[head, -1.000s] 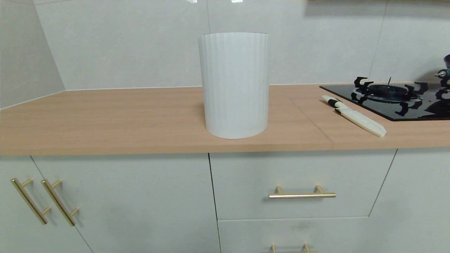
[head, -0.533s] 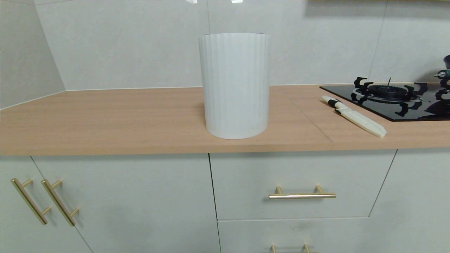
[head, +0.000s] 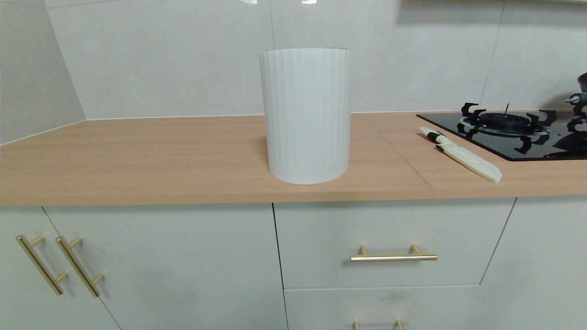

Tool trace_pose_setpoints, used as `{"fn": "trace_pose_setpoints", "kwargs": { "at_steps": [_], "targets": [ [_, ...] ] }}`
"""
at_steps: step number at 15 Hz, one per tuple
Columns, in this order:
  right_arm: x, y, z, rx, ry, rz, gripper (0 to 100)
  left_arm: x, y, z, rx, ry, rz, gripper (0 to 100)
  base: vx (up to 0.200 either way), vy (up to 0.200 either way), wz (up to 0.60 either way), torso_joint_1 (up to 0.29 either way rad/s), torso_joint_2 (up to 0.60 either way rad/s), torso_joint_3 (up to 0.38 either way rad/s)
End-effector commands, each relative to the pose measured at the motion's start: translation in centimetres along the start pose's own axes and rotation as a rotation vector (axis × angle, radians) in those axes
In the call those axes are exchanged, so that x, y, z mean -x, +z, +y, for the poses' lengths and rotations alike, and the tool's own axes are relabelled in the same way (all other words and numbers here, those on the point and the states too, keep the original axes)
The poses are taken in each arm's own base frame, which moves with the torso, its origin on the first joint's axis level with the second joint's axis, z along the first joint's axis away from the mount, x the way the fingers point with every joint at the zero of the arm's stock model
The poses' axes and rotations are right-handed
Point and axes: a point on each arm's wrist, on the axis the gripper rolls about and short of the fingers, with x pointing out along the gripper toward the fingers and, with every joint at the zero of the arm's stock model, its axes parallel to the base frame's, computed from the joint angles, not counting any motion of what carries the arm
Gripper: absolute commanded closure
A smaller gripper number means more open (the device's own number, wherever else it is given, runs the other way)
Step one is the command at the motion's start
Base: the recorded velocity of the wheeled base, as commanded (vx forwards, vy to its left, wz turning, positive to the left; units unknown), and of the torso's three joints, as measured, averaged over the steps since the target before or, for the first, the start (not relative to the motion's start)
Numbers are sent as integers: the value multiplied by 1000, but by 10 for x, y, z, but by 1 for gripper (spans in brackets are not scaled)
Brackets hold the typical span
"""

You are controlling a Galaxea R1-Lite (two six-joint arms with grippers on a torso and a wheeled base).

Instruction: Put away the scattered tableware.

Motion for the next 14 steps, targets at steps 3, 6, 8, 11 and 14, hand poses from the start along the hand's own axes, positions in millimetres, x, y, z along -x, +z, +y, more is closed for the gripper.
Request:
{"fn": "trace_pose_setpoints", "kwargs": {
  "at_steps": [3, 6, 8, 11, 14],
  "targets": [
    [0, 0, 0, 1, 1, 1, 0, 0, 0, 0, 0, 0, 1, 0, 0, 0, 0, 51, -227, -258],
    [0, 0, 0, 1, 1, 1, 0, 0, 0, 0, 0, 0, 1, 0, 0, 0, 0, 173, -515, -299],
    [0, 0, 0, 1, 1, 1, 0, 0, 0, 0, 0, 0, 1, 0, 0, 0, 0, 166, -491, -295],
    [0, 0, 0, 1, 1, 1, 0, 0, 0, 0, 0, 0, 1, 0, 0, 0, 0, 181, -463, -284],
    [0, 0, 0, 1, 1, 1, 0, 0, 0, 0, 0, 0, 1, 0, 0, 0, 0, 201, -486, -281]
  ]
}}
